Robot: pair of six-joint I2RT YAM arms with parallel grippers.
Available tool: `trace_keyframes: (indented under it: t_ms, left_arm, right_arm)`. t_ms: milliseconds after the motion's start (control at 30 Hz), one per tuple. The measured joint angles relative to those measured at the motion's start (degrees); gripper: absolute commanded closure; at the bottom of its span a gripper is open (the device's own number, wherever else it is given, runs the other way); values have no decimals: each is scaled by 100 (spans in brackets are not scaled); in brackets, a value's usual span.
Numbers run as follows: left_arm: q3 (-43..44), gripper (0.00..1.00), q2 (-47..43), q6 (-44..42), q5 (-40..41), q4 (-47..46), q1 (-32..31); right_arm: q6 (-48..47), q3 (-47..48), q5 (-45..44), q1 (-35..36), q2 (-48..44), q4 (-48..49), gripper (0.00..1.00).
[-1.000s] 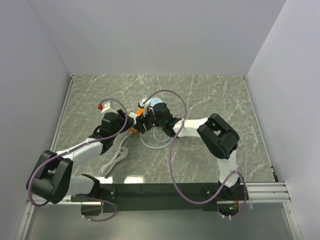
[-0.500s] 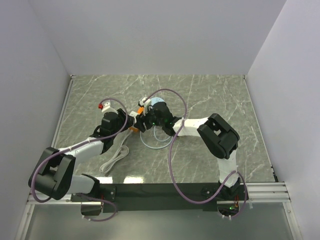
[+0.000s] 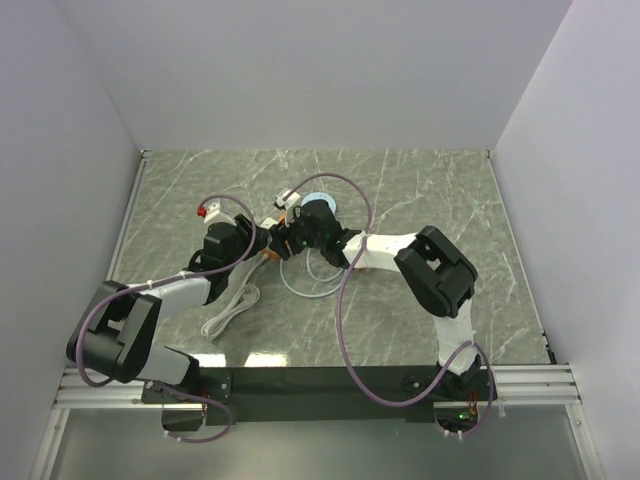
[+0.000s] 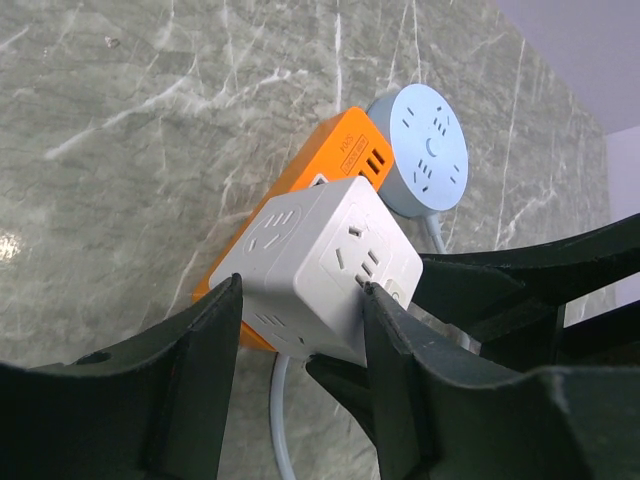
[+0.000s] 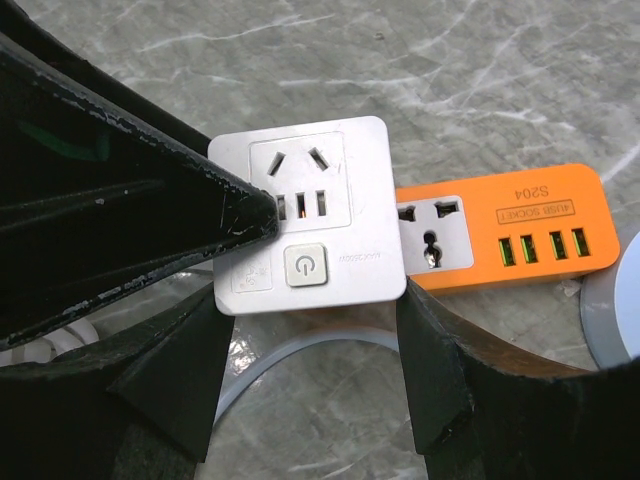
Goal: Insert the plug
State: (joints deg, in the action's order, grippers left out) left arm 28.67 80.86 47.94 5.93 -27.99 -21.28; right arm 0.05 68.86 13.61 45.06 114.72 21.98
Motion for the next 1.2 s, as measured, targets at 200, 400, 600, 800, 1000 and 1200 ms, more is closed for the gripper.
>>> trace_keyframes:
  t_ms: [200, 400, 600, 800, 1000, 1200]
  left_arm:
    - [-9, 67, 170, 114, -42, -273, 39]
    - [-2, 68, 459, 212, -98, -682, 79]
    - [4, 68, 675, 332, -114, -1023, 125]
    - [7, 68, 710, 433, -87, -1064, 142]
    - [7, 68, 719, 546, -74, -1071, 144]
    - [-15, 70, 785, 662, -72, -1198, 155]
  right_arm:
    - [4, 258, -118, 2, 76, -345, 100]
    - [2, 566, -306, 2, 162, -748, 100]
    - [4, 940, -407, -9, 297, -1182, 100]
    - [35, 1285, -367, -22, 407, -1631, 100]
    - [55, 1600, -313, -46, 494, -2074, 100]
    - [68, 1862, -310, -57, 590, -2400, 100]
